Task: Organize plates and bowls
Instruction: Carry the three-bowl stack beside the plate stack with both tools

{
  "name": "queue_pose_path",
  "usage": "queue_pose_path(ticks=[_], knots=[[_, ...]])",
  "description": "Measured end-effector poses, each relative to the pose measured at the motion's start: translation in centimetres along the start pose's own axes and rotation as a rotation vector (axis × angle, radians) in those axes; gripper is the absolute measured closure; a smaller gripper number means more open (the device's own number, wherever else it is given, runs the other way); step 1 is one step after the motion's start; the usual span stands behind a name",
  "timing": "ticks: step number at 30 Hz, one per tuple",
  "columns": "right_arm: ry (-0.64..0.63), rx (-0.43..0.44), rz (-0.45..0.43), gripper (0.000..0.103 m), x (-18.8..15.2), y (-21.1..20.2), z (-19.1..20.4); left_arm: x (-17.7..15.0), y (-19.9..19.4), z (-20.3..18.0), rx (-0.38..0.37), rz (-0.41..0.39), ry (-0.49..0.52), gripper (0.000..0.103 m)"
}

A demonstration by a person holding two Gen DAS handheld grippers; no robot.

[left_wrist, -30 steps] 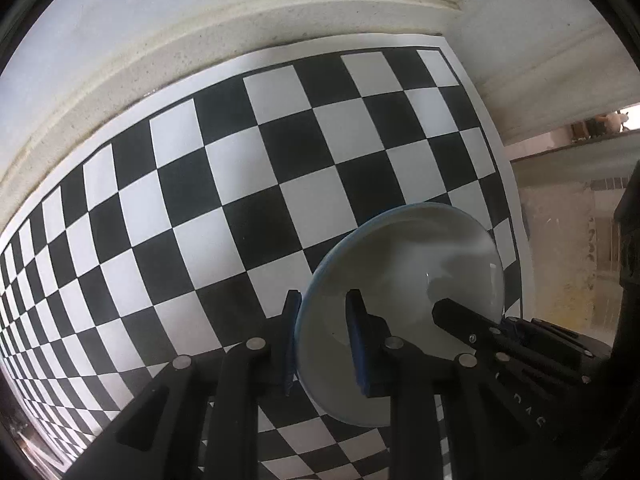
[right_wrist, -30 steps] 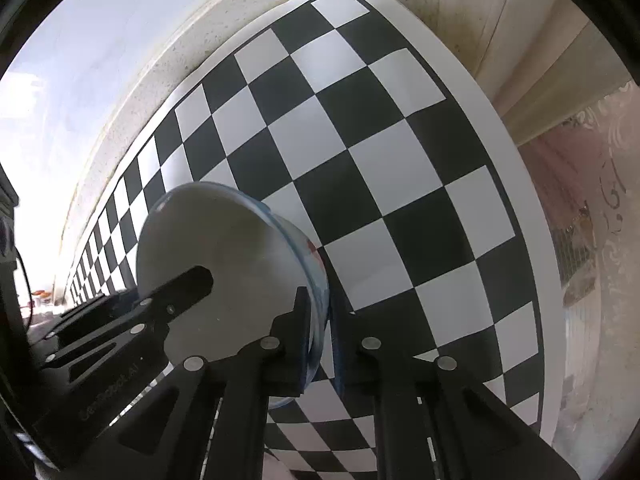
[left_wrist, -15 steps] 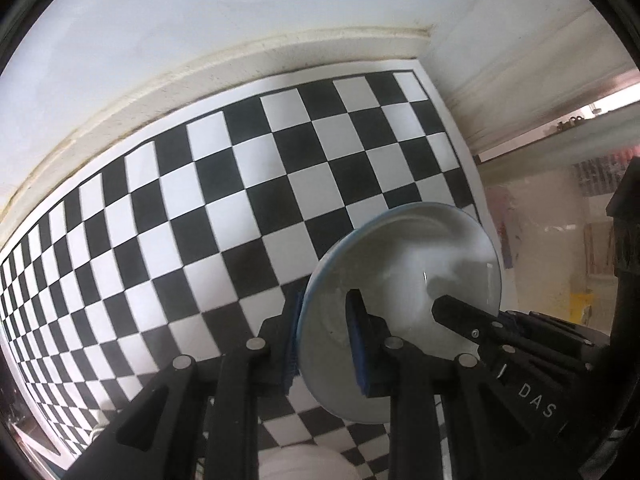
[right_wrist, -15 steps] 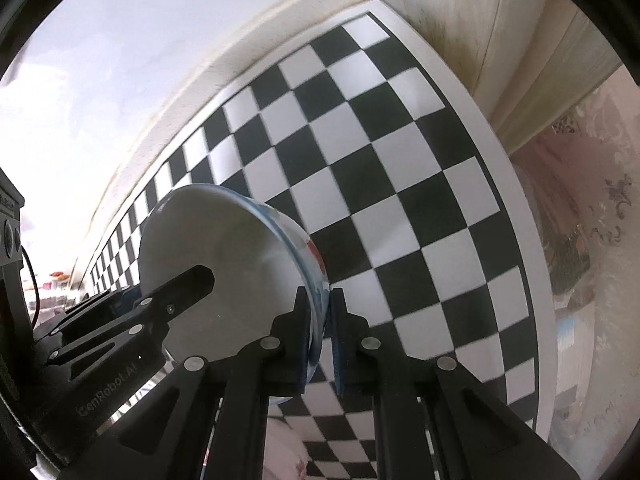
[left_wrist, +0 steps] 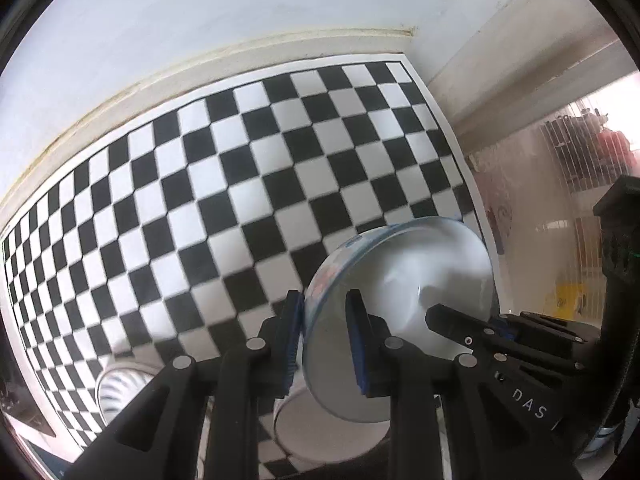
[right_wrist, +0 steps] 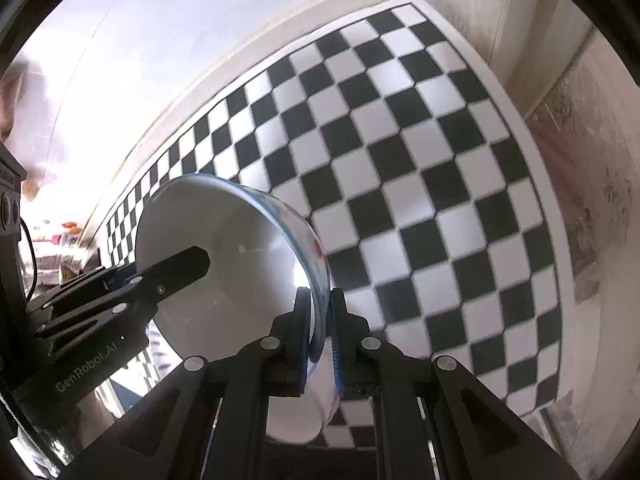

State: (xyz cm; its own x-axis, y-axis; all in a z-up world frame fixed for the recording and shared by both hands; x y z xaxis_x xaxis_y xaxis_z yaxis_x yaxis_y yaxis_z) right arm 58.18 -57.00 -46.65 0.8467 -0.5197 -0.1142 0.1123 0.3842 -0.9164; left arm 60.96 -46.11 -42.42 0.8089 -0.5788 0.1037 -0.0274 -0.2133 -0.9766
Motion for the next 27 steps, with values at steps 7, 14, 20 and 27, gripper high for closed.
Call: queue_pose_path(ticks=[7,14,20,27], knots=[[-0.012,0.016,0.019,0.092,-6.1,0.6,0.4,-5.5,0.2,0.6,-0.039,0.027,-0.028,0.083],[-0.026,-0.003,0.064,0.092,-11.7,2.8,0.3,-10.0,0.9,1.5,-0.029,0.063,-0.055,0.083],[-0.017,-0.022,0.079,0.093,-13.1,4.4,-0.6,-12.0,2.2,1.3,-0.019,0.094,-0.056,0.083],[-0.013,-0.049,0.079,0.093,-12.2,4.9,-1.0,-12.5,3.1,0.1,0.02,0.103,-0.031,0.083]])
Point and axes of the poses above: each gripper's, at about its wrist camera, not at the fingertips, and y roughly the way its jaws point, z to its left, x to its top, the point moved 5 cm from there along y, roughly the way its jaws point, and after that the axes turned 10 degrees about y, right-handed, at the moved point
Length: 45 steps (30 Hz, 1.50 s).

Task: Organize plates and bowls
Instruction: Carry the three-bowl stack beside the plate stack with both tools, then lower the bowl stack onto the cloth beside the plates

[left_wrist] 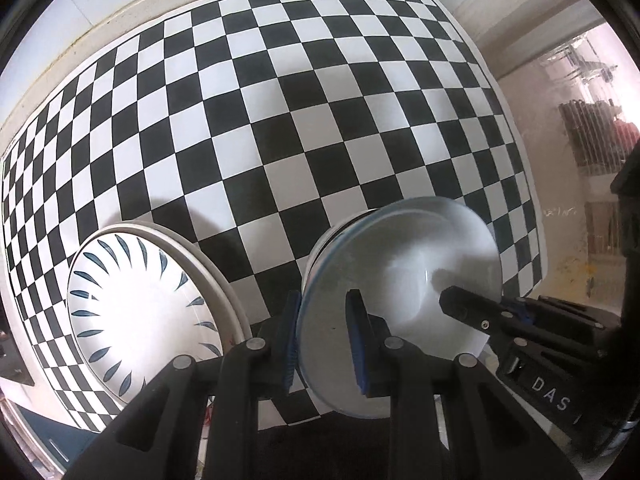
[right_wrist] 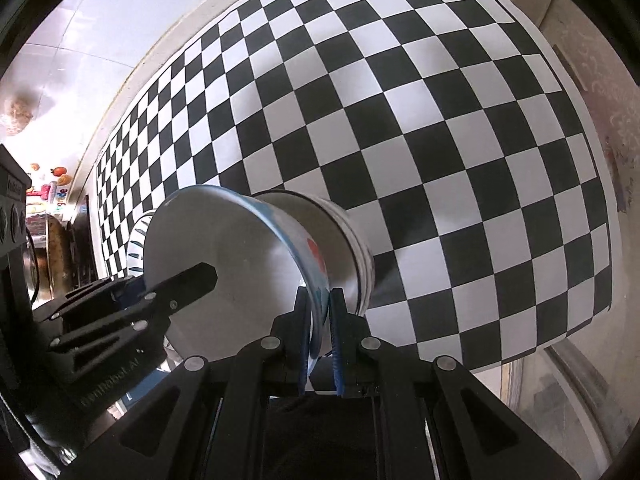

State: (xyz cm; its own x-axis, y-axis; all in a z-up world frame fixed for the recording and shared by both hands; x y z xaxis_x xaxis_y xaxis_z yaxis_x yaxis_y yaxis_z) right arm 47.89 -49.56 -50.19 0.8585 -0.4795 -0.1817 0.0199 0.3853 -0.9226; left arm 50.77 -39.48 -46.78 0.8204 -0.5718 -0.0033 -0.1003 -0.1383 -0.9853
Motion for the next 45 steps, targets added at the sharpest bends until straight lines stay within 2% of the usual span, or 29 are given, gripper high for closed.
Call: queue_pose_path(ticks=[15,25,35,45], knots=[[-0.018,-0.034,0.028,0.093,0.6,0.4,-0.1,-0.3,0.8,-0.1,0.017,0.02,0.001,0.083],[0.014,-0.051,0.069,0.093,0.8,0.9,0.2,-0.8,0.8,0.0,-0.003,0.042,-0.025,0.083],[0.029,-0.047,0.07,0.093,1.0,0.9,-0.1,-0.8,0.5,-0.1,0.005,0.041,-0.032,0.083],[0.011,-0.06,0.051,0.089,0.6,0.1,0.1,-1.0,-0.5,-0.2,0.076,-0.008,-0.028,0.082]])
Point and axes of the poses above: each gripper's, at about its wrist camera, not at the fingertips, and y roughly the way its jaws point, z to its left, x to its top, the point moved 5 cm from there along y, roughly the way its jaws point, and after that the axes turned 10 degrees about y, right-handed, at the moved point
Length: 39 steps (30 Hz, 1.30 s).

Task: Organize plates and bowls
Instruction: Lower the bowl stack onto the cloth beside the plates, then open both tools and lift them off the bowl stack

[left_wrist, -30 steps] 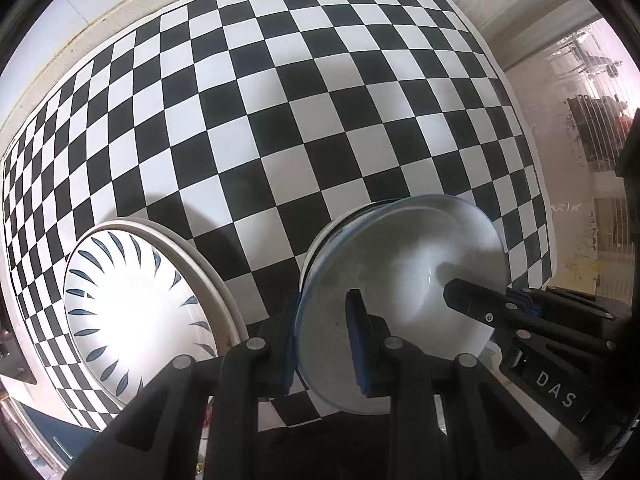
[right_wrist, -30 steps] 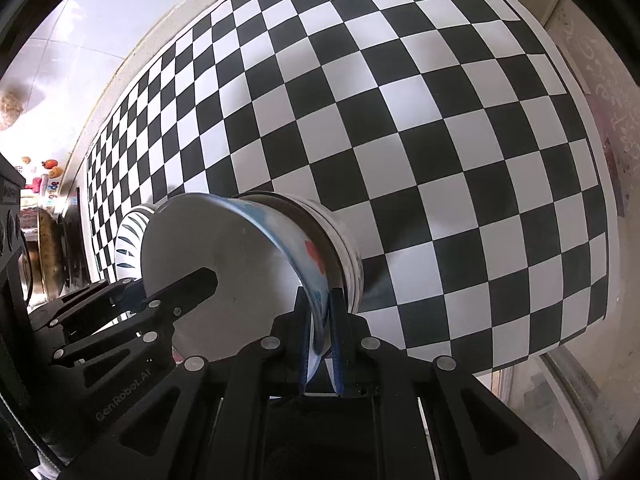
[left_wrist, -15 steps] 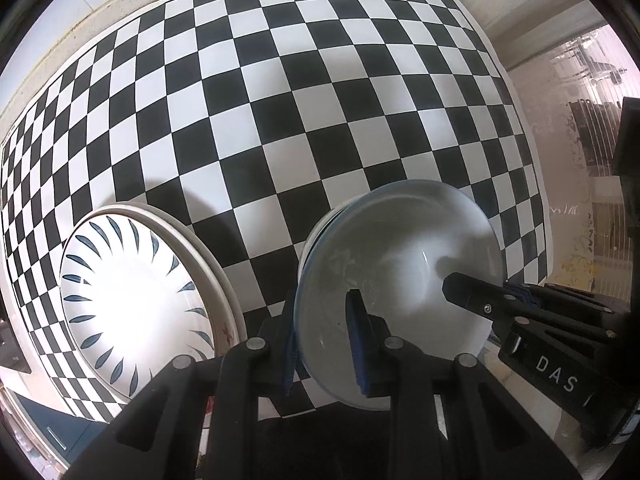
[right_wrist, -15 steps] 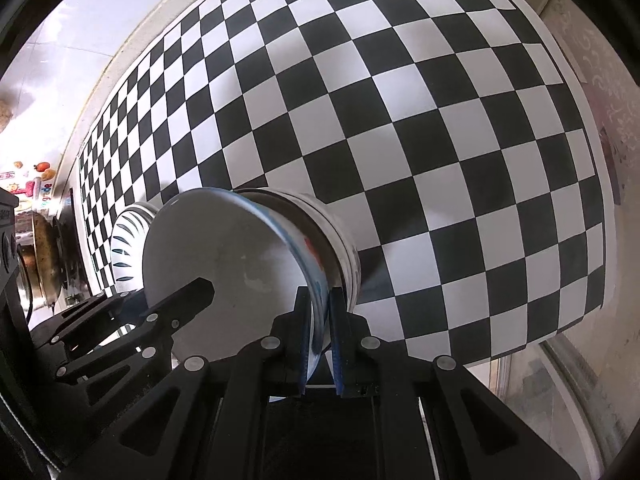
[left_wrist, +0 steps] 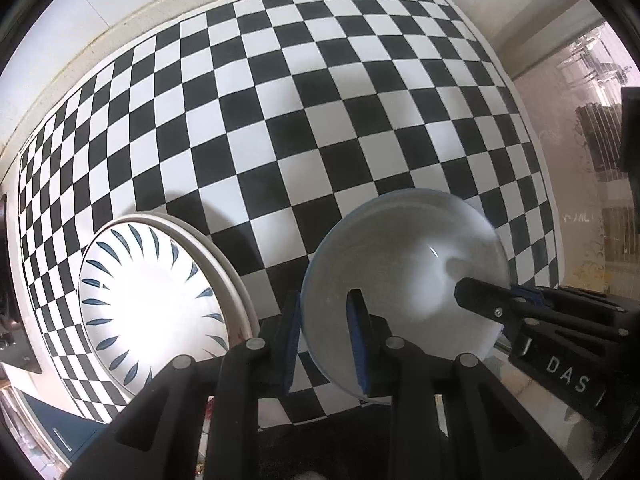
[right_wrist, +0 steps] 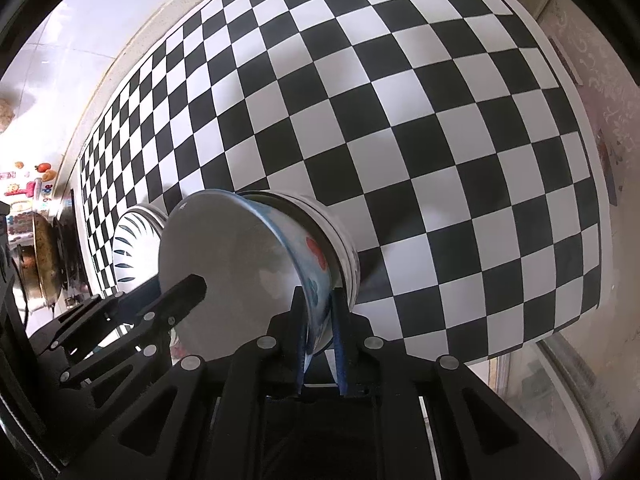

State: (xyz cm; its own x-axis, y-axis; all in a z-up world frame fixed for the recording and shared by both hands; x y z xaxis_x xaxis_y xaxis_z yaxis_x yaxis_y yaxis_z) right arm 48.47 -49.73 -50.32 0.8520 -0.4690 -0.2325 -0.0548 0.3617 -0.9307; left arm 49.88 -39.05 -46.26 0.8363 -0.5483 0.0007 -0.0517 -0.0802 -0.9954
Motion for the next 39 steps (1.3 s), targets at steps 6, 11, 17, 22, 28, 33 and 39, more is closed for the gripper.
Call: queue_pose_path(ticks=[6,11,17,22,28,33,39], knots=[[0.005,0.004,-0.013,0.088,-0.1,-0.4,-0.1,0.1,-0.4,0.3,-0.025,-0.017,-0.011,0.077],[-0.006,-0.021,-0.052,0.088,-0.1,-1.3,-0.5,0.7,-1.6,0.4,-0.027,-0.087,-0.011,0.045],[-0.036,-0.079,-0.097,0.073,-0.1,-2.1,-1.1,1.3,-2.9,0.5,0.013,-0.139,0.002,0.019],[-0.06,-0.172,-0.218,0.028,-0.4,-4.2,-2.0,1.3,-4.1,0.8,0.044,-0.179,0.011,0.018],[-0.1,-0.217,-0.311,0.018,-1.5,-6.5,-1.8,0.9,-5.5,0.8,0.067,-0.219,0.015,0.018],[-0.111,-0.215,-0.369,0.017,-3.1,-9.1,-1.4,0.0,-7.6,0.6,0.067,-0.248,0.018,0.018],[-0.112,-0.16,-0.449,0.017,-6.2,-14.0,-0.3,-1.9,-12.1,0.0,0.093,-0.314,0.041,0.018]])
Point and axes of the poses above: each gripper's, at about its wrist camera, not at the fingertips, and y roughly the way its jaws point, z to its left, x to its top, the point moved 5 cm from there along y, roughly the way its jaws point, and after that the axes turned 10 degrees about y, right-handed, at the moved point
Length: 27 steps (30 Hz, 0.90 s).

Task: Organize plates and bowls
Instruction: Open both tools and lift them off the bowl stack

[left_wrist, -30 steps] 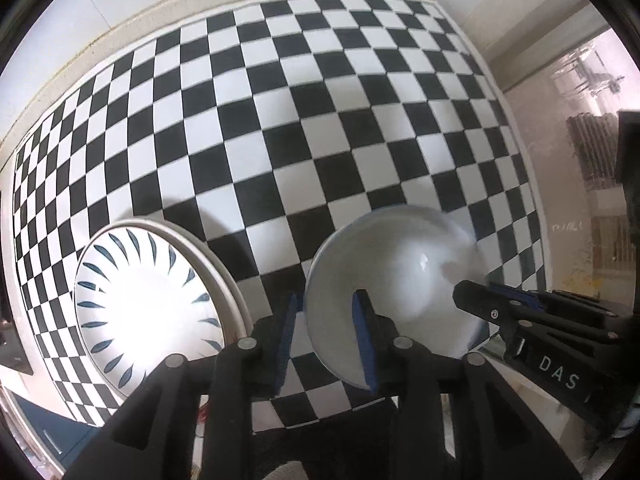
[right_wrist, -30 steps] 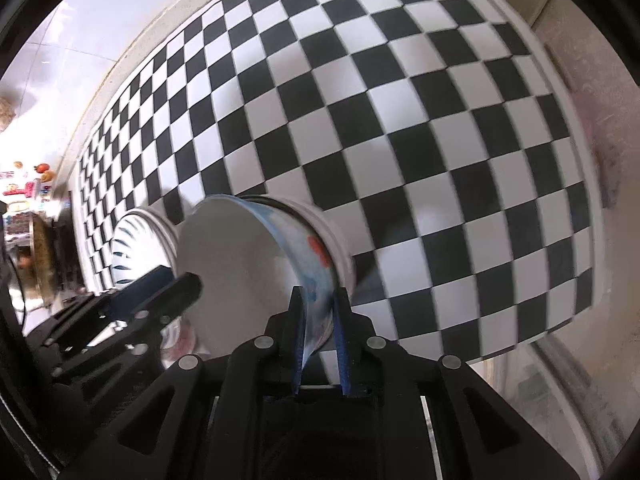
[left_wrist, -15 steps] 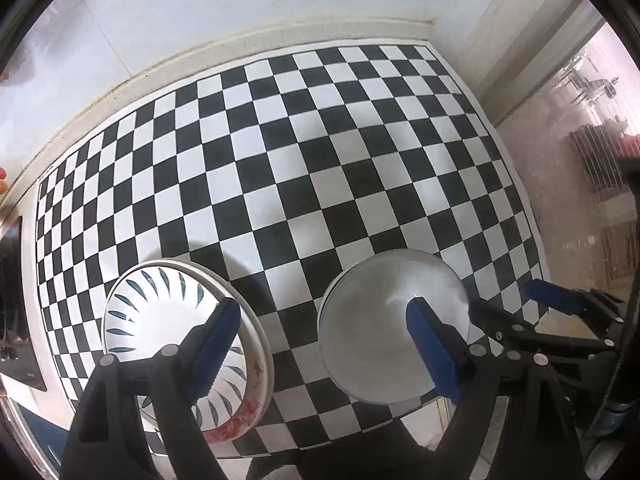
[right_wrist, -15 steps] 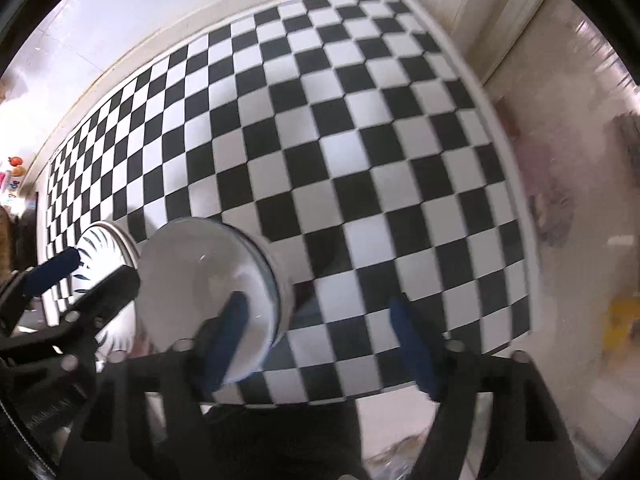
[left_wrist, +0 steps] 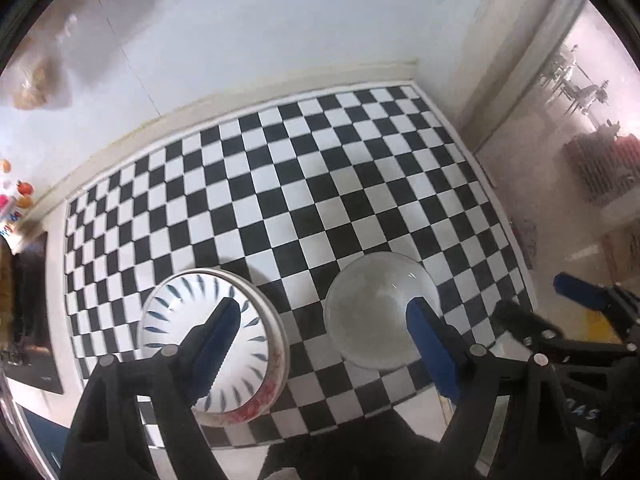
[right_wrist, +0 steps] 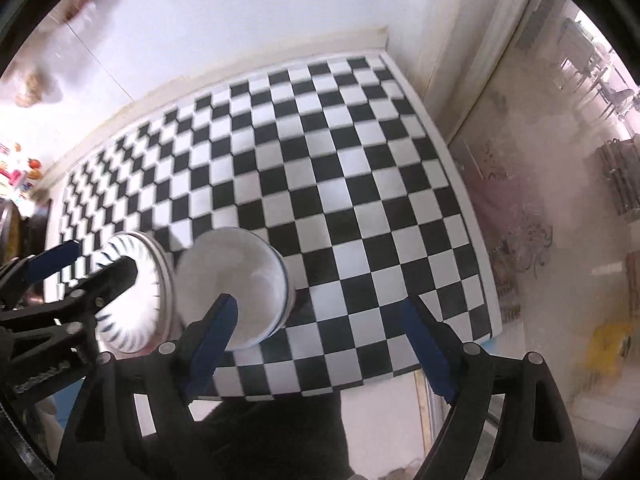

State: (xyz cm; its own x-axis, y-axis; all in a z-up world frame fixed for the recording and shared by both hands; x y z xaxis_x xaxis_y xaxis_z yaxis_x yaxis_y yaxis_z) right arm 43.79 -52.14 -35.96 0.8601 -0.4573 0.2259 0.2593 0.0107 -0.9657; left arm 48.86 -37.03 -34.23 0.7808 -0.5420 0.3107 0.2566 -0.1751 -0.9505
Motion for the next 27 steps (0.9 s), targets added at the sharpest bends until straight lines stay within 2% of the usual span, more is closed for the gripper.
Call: queue_pose_path(ticks=[5,12,16,18,27], knots=[[-0.013,0.026,-0.078,0.017,-1.0,-6.1,0.5,-0.8,-4.7,-0.1,0.007,-0.049,-0.011,0.018],[-0.011,0.009,-0.137,0.017,-2.2,-11.4,0.5,-1.6,-9.3,0.4,-0.007,-0.096,-0.022,0.018],[0.004,0.007,-0.157,0.018,-2.6,-13.4,0.1,-2.0,-11.2,0.3,-0.004,-0.104,0.006,0.018],[0.015,0.019,-0.161,0.026,-2.7,-14.3,-0.1,-2.2,-11.9,0.2,0.005,-0.098,0.023,0.019],[0.019,0.035,-0.179,0.027,-2.8,-16.5,0.0,-2.9,-13.8,0.3,0.022,-0.089,0.04,0.019]])
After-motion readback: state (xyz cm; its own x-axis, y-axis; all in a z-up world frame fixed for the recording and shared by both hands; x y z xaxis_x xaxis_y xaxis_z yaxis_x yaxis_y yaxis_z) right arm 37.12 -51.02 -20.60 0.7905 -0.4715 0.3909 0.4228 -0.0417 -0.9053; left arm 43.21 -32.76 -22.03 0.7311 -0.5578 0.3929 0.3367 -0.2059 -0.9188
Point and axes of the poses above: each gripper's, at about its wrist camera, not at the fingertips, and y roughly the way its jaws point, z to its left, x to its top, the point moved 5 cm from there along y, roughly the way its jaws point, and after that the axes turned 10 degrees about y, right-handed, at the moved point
